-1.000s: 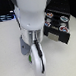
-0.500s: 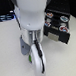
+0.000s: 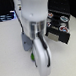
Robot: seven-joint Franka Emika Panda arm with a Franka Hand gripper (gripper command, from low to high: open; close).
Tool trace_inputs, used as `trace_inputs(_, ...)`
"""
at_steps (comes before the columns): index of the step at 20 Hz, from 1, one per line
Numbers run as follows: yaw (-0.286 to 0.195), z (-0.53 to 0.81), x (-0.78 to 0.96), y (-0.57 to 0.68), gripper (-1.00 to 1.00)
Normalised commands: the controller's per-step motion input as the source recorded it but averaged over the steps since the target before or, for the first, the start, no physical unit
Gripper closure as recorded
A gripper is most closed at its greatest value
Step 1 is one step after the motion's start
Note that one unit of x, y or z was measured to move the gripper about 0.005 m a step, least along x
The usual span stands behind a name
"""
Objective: Open the kcup holder, insert the kcup into the holder, and close the kcup holder
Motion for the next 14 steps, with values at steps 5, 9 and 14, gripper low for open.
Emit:
trace_inputs(5,0.091,0.80,0.01,0.49,1.00)
trace_inputs(9,0.110,0.69,-0.02,0.49,1.00)
trace_inputs(14,0.142,0.56,-0.09,0.48,1.00)
